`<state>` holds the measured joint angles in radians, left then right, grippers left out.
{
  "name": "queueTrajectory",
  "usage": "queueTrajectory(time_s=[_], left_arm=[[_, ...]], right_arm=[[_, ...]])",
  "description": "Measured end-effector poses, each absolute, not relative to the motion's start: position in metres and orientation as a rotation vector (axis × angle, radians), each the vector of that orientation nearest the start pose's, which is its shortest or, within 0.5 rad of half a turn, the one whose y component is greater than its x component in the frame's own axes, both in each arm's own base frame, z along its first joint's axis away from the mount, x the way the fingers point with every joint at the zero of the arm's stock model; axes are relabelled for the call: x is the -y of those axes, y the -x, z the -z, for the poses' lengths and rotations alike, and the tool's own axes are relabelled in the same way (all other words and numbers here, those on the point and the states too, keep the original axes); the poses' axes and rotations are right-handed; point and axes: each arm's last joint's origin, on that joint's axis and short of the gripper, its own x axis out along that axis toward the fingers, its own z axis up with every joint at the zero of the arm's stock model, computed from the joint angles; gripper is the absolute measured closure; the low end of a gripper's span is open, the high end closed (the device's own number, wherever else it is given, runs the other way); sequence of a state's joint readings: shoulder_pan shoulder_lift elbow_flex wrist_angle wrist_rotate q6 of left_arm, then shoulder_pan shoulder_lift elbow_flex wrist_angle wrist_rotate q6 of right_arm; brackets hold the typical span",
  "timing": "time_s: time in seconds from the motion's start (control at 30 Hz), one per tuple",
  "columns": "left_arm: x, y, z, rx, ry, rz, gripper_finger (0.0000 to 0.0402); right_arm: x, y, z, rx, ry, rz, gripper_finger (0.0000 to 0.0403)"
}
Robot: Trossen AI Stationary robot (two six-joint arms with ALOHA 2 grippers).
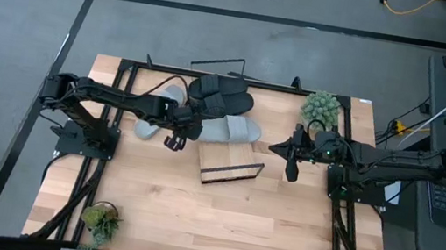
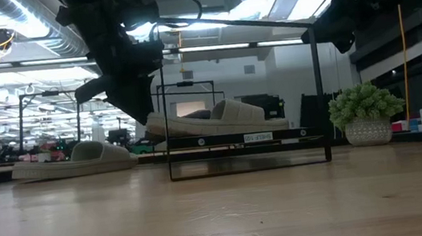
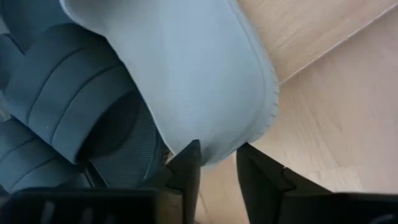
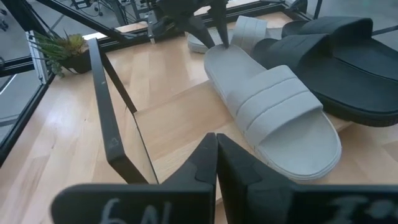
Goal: Pick and place slides into the shelf
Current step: Put the right gray slide on the shelf
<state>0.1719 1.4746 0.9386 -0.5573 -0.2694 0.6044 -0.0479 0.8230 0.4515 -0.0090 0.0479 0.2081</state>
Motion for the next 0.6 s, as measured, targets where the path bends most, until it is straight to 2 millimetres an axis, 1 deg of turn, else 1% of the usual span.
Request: queueTrajectory(time_s=[0.2,0.33,0.47,0.6], left_arm=[[-0.0563,-0.2746,-0.2082,-1.191,-0.6,-0.074,0.025],[-0.0569,-0.2744,-0.2083,-1.198,-0.613,-0.093,0.0223],[-0.0575,-0.2742,-0.2085,-1.204,-0.624,-0.108,0.0211],[-0.0574,-0.2741,-0.2084,-1.206,-0.626,-0.107,0.0209]], right_arm=[[0.01,-0.18,-0.2281,-0.369,-0.205,0.133,0.0392],[0.01,-0.18,-0.2281,-0.37,-0.205,0.133,0.0392],[0.01,-0.18,-0.2281,-0.37,-0.205,0.133,0.0392],[0.01,-0.18,-0.2281,-0.37,-0.204,0.133,0.0392]])
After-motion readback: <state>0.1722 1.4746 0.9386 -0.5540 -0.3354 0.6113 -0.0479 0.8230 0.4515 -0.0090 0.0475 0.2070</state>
